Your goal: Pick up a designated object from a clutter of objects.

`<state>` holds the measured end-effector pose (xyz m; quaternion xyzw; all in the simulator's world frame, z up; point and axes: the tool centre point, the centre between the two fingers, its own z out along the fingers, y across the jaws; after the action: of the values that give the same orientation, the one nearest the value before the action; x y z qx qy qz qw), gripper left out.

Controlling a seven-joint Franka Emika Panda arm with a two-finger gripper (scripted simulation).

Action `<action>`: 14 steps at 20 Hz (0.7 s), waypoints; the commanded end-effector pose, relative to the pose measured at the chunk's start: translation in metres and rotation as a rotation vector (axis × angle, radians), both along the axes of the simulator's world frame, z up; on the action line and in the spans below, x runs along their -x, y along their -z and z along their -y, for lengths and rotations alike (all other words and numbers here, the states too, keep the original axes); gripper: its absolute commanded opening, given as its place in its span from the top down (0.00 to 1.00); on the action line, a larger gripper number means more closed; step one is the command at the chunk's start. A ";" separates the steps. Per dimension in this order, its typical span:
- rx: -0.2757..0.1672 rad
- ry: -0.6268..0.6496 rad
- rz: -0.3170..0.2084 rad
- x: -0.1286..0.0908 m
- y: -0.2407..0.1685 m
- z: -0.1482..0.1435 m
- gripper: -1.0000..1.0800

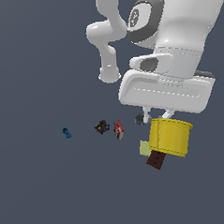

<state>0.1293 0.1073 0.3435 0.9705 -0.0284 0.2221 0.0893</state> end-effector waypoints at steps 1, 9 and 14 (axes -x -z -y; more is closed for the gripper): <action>0.019 -0.009 0.049 0.003 -0.014 -0.008 1.00; 0.076 -0.033 0.168 0.016 -0.044 -0.032 1.00; 0.109 -0.045 0.236 0.026 -0.060 -0.046 1.00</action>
<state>0.1063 0.1487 0.3961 0.9364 -0.0065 0.3260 0.1299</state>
